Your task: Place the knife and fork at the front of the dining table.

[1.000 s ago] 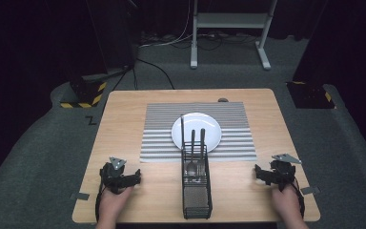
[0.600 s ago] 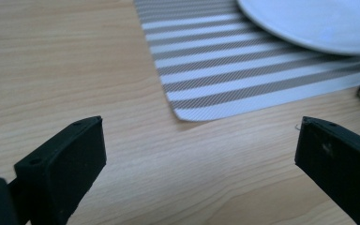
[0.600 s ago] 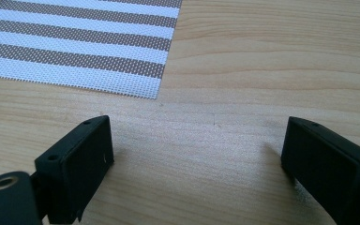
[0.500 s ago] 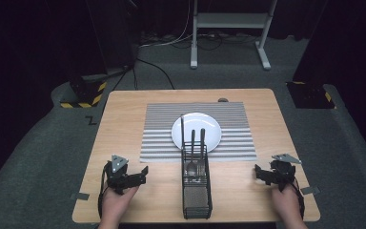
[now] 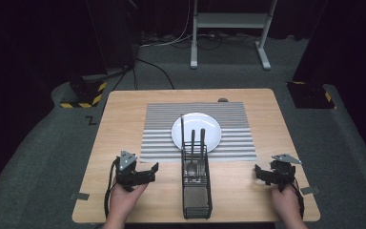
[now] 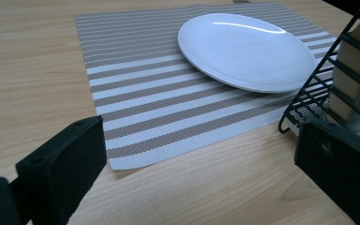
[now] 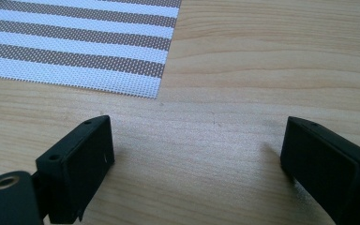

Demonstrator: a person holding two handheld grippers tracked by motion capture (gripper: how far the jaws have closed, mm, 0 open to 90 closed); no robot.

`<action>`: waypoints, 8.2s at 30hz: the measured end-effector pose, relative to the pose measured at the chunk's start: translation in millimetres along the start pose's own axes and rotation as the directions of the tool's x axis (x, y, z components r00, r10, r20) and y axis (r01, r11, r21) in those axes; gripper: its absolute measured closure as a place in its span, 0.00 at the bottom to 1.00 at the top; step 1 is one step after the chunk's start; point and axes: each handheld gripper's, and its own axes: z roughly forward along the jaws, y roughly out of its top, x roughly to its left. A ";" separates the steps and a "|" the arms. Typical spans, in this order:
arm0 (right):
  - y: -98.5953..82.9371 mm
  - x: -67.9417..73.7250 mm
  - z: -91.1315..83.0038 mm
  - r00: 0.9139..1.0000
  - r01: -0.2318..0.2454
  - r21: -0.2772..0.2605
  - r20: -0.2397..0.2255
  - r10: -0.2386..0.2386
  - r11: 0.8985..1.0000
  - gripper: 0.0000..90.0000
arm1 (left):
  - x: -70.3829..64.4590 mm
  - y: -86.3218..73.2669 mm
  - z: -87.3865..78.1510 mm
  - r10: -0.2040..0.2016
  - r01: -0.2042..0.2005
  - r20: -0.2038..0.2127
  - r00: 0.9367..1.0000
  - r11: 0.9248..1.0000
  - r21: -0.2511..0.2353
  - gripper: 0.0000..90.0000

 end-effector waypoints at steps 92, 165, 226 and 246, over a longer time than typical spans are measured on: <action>0.6 -0.4 0.5 1.000 0.017 -0.004 -0.012 -0.017 1.000 0.11 | -103.9 52.4 31.9 0.053 -0.027 0.075 0.996 0.950 -0.311 0.90; 0.6 -0.3 0.4 1.000 0.015 -0.003 -0.011 -0.015 1.000 0.11 | -84.2 94.8 -53.5 0.066 -0.014 0.067 0.996 0.810 -0.587 0.91; 0.5 -0.1 0.3 1.000 0.016 -0.003 -0.013 -0.016 1.000 0.12 | -14.6 54.0 61.2 0.004 -0.016 -0.037 0.999 0.945 -0.327 0.91; 0.5 -0.1 0.2 1.000 0.018 -0.004 -0.014 -0.018 1.000 0.12 | 2.4 63.4 98.4 -0.124 0.108 -0.035 0.992 0.948 -0.298 0.91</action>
